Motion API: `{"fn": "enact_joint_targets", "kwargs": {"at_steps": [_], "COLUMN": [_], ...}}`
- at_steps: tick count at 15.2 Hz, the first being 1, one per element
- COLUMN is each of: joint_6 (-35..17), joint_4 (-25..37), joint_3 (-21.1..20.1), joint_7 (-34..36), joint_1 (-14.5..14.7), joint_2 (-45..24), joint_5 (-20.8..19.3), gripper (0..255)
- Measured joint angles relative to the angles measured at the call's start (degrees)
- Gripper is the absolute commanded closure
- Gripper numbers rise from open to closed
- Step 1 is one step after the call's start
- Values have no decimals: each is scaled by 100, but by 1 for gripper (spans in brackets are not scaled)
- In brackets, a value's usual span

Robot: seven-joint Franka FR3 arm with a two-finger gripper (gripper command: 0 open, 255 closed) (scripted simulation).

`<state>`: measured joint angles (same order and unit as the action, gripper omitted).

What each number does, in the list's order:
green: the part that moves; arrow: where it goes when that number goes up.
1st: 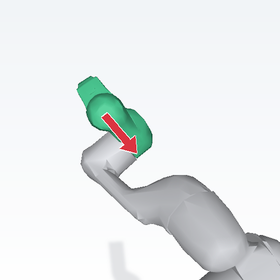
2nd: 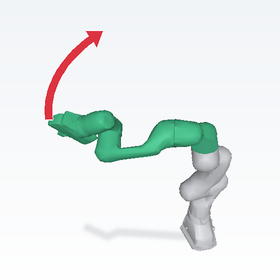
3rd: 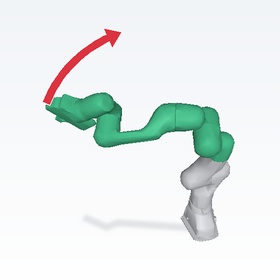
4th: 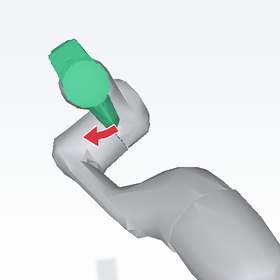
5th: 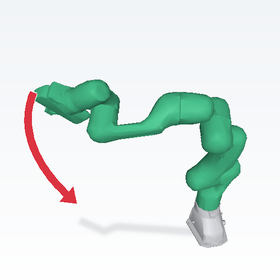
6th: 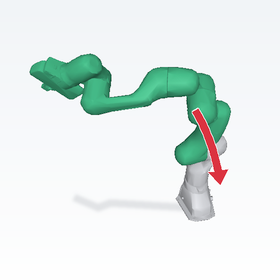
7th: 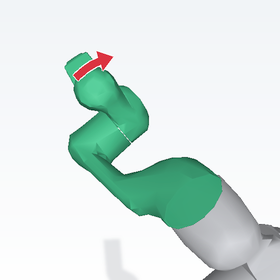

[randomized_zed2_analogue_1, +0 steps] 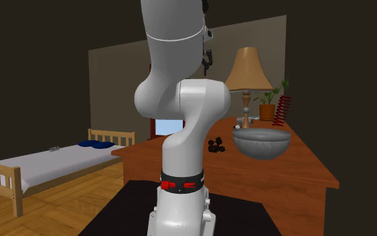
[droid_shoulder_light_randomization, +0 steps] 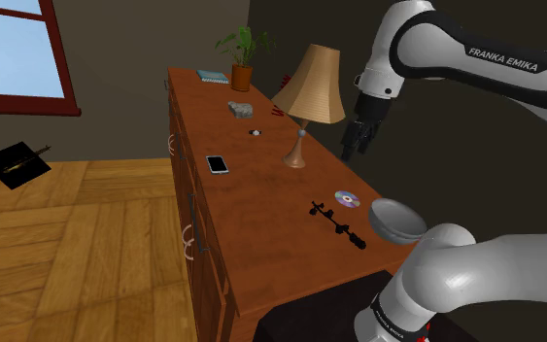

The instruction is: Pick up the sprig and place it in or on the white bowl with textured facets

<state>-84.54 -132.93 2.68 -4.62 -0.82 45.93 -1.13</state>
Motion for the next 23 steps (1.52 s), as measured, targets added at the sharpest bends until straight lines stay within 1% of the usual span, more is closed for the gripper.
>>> {"fn": "enact_joint_targets", "kwargs": {"at_steps": [2,6,14,18,21,23], "joint_6": [-78,-552,-1858,-2565,-3221,-3604], "joint_4": [-79,-733,-1951,-2378,-2675,-2759], "joint_3": [19,115,488,687,872,969], "joint_7": [-29,-178,-594,-778,-919,-983], "joint_1": [-4,-35,-201,-314,-429,-482], "joint_2": [-17,40,-304,-702,-1147,-1488], "joint_5": [-23,-169,-638,-898,-1138,-1261], "gripper": [0,0,0,0,0,0]}}
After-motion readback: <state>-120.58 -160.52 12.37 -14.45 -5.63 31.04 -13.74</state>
